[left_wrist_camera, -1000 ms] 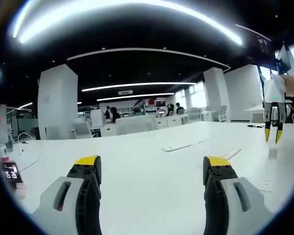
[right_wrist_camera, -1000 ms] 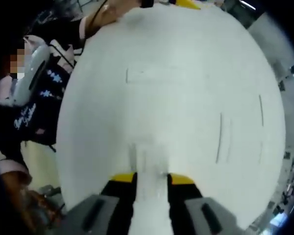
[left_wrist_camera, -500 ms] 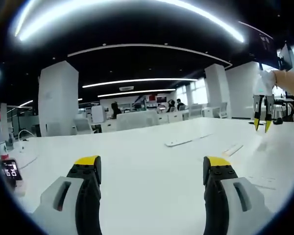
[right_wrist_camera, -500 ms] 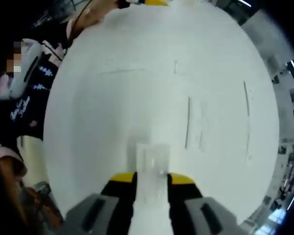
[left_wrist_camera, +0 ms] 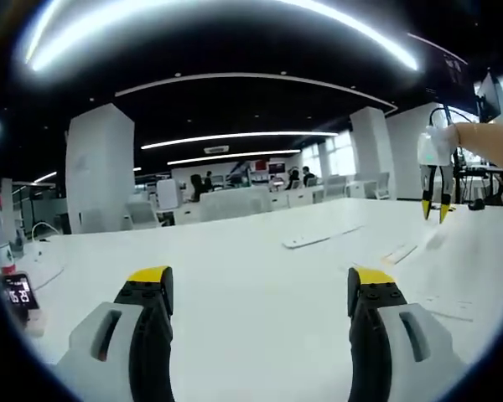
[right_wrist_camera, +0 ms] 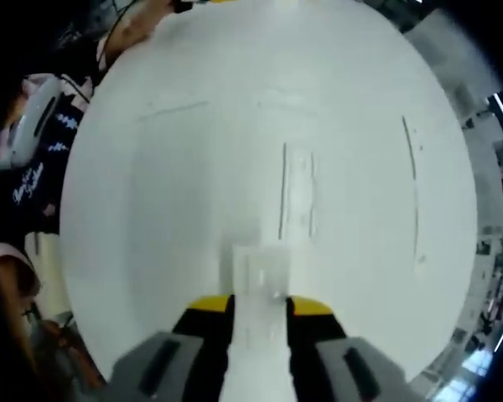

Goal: Locate the socket holder cover, grip the socket holder cover, clip it into the socket holder slot.

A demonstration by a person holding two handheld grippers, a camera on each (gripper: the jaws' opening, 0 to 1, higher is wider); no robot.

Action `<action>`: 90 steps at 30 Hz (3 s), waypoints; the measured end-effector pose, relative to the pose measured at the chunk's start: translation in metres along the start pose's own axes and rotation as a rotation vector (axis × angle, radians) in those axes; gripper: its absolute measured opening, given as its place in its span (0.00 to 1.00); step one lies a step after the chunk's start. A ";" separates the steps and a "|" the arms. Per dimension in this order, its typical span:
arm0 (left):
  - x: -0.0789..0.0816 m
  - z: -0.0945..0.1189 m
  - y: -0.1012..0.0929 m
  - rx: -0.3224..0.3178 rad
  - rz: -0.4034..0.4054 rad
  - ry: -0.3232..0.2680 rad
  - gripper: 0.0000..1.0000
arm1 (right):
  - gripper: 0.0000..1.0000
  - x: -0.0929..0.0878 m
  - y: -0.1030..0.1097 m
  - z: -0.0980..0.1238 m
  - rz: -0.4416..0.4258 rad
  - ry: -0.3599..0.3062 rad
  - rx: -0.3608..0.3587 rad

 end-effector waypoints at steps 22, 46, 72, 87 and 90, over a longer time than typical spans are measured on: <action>0.001 0.000 -0.003 -0.009 -0.007 0.001 0.84 | 0.27 -0.012 -0.027 -0.014 -0.022 0.011 0.008; 0.006 0.002 -0.004 -0.007 -0.007 -0.020 0.84 | 0.27 -0.008 -0.030 -0.032 -0.018 0.001 0.044; 0.006 0.002 -0.006 -0.013 -0.012 -0.018 0.84 | 0.27 -0.004 -0.036 -0.036 -0.024 -0.038 0.057; 0.006 0.002 -0.006 -0.012 -0.012 -0.018 0.84 | 0.27 -0.006 -0.046 -0.032 -0.037 -0.050 0.054; 0.006 0.002 -0.006 -0.013 -0.014 -0.015 0.84 | 0.27 -0.005 -0.046 -0.032 -0.037 -0.041 0.050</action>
Point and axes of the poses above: the point that each gripper's makers call its tool centre point, and the gripper's own axes: z roughly backward along the fingers, y roughly to its left, x roughly out of its top, the point moved 8 cm from there along z, roughly backward along the fingers, and after that the axes turned 15 degrees about x, right-handed, at the moved point
